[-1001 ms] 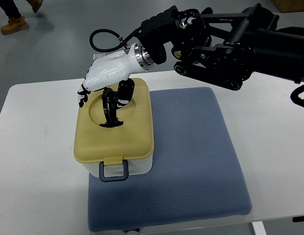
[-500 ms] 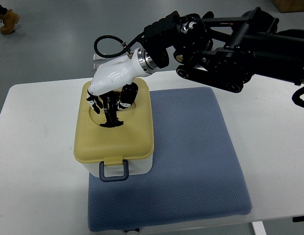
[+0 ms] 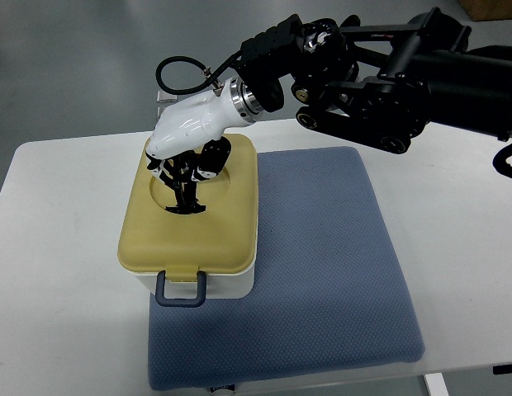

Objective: Open white storage box with right hand
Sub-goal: 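Close the right hand's fingers around the black handle on the yellow lid, then lift the yellow lid up off the white box with the right hand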

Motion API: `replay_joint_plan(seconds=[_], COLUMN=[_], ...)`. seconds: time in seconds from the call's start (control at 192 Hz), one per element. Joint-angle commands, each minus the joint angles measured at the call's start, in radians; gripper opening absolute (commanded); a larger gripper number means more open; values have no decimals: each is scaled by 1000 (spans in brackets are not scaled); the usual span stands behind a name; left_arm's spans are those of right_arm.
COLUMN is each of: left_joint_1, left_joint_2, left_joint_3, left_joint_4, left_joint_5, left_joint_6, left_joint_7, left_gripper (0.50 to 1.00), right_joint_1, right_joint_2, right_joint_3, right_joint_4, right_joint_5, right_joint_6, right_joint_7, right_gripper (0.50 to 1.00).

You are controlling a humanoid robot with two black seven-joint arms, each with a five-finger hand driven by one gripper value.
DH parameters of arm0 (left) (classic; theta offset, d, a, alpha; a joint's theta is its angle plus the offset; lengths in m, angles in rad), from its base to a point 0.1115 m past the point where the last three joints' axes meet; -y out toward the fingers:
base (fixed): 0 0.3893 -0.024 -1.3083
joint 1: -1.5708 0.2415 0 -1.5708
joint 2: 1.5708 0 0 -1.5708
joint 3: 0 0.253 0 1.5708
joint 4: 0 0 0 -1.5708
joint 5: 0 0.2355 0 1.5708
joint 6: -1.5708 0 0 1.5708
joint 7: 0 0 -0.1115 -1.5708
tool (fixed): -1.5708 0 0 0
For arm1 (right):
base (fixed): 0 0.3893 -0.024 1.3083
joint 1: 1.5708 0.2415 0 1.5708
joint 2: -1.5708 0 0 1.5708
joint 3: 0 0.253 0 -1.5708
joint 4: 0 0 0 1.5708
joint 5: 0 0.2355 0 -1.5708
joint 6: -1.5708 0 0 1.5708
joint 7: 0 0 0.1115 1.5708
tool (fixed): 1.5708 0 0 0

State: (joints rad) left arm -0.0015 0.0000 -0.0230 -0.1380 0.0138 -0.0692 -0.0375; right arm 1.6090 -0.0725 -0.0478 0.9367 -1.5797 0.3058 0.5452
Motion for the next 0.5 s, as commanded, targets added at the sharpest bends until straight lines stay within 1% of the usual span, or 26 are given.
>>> replay_joint_plan(seconds=[0.0, 0.229, 0.307, 0.495], left_joint_1=[0, 0, 0, 0], left_joint_2=[0, 0, 0, 0], left_joint_3=[0, 0, 0, 0], left_joint_4=[0, 0, 0, 0], left_joint_5=[0, 0, 0, 0], left_joint_6=[0, 0, 0, 0], left_joint_7=[-1, -1, -1, -1], left_gripper=[1000, 1000, 1000, 1000], right_joint_1=[-1, 16, 31, 69], right_joint_2=[0, -12, -18, -66], right_joint_3=[2, 14, 16, 16], right_joint_4=[1, 1, -1, -4], right_joint_5=[1, 12, 15, 87], right_joint_6=[3, 6, 6, 9], right_joint_7=[1, 10, 22, 27], right_gripper=[500, 500, 500, 500])
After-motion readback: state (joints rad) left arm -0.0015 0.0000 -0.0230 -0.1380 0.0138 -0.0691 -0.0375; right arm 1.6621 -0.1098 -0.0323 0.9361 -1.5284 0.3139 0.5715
